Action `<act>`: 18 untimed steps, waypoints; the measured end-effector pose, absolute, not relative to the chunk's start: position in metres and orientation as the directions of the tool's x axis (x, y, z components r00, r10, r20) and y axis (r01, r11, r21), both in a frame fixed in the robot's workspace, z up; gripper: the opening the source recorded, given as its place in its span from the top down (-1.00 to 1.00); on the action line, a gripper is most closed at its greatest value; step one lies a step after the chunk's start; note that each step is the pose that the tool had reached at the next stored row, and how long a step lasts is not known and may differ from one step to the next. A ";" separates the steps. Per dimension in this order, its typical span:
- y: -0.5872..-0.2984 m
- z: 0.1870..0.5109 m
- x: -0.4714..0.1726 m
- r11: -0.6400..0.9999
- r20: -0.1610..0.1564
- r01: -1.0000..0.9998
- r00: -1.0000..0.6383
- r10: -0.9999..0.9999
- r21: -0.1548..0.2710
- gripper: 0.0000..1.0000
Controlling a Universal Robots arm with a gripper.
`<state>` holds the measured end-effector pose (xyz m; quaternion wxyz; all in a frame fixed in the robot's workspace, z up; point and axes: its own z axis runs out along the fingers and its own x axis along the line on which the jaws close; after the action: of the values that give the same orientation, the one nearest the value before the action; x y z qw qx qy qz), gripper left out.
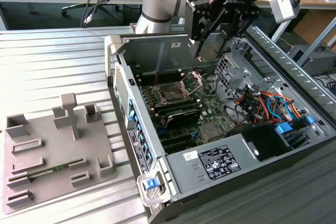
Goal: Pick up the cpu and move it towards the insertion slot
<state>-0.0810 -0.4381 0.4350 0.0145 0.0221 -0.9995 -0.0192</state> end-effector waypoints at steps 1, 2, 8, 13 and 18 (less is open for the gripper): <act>-0.438 0.435 -0.079 0.998 0.028 -0.044 -0.999 -0.045 0.039 -0.09; -0.438 0.435 -0.077 0.998 0.028 -0.044 -0.999 -0.045 0.039 -0.09; -0.438 0.435 -0.067 0.998 0.029 -0.044 -0.999 -0.045 0.039 -0.09; -0.438 0.435 -0.061 0.998 0.030 -0.044 -0.999 -0.045 0.039 -0.09; -0.438 0.435 -0.053 0.998 0.030 -0.044 -0.999 -0.045 0.039 -0.09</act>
<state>-0.0530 -0.4381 0.4348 0.0155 0.0221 -0.9995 -0.0192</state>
